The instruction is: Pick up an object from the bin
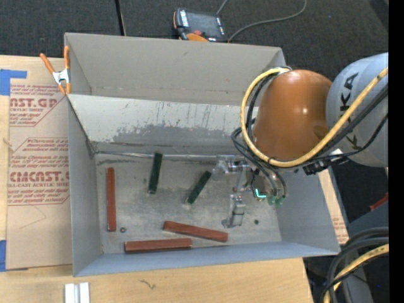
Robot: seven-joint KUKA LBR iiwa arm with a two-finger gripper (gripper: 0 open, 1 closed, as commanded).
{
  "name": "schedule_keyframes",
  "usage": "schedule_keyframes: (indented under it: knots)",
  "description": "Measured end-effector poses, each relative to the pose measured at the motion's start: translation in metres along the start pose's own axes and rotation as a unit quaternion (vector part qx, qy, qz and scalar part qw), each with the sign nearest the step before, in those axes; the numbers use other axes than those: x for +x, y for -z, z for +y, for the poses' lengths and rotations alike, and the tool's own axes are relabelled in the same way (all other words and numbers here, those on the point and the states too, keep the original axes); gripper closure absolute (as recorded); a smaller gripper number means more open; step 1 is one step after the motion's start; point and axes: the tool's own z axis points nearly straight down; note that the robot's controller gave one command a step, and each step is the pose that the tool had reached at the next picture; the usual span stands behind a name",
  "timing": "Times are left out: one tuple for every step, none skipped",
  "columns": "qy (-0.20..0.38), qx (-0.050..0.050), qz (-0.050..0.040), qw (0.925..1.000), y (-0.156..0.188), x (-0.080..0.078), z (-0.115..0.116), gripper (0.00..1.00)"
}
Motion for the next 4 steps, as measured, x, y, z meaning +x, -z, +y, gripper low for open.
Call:
schedule_keyframes:
  knots:
    - [0.061,0.0,-0.0012,0.9981,-0.072,-0.021,0.028,0.0]
    - [-0.078,-0.001,-0.0028,0.997,-0.148,-0.028,0.02,0.0]
    - [-0.078,-0.002,-0.0083,0.9969,-0.142,-0.032,0.02,1.0]
    - [-0.081,-0.001,-0.009,0.9966,-0.002,-0.066,0.013,1.0]
